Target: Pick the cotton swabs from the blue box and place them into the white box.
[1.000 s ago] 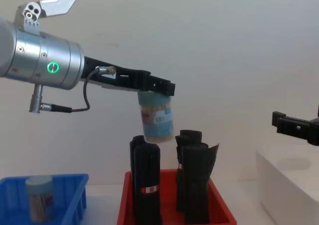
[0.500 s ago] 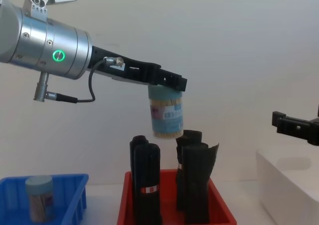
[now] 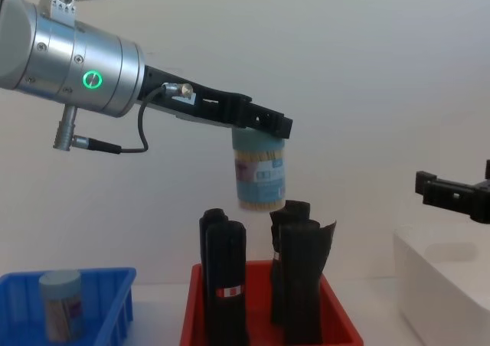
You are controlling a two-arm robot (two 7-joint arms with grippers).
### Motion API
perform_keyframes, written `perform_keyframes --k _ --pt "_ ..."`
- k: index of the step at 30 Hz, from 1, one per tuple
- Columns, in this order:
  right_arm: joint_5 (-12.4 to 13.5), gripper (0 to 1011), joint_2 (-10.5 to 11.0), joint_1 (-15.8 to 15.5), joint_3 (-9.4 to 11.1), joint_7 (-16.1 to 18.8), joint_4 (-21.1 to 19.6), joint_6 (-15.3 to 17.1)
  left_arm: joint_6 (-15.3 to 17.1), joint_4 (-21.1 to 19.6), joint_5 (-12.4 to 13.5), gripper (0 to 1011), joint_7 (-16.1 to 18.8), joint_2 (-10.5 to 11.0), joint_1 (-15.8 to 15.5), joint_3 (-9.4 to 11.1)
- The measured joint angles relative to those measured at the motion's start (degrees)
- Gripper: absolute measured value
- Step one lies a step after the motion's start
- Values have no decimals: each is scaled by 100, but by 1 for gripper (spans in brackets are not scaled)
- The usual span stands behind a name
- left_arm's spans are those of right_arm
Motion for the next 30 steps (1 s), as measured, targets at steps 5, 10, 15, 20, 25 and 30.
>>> perform_keyframes --k 5,10,15,20,25,30 --pt "29 1001 23 41 12 180 -18 96 8 -8 15 669 -19 2 -7 5" --pt "107 1002 69 128 42 502 -46 258 12 -11 24 669 -32 3 -10 8" --pt "204 1002 144 245 88 890 -77 437 15 -12 28 669 -39 2 -13 10" --pt "301 1002 216 355 129 1247 -97 575 18 -16 32 669 -45 2 -16 14" --pt "406 1002 298 483 173 1650 -108 700 19 -19 35 669 -49 2 -18 14" --pt "497 1002 363 599 202 2014 -111 803 19 -19 37 669 -51 2 -18 14"
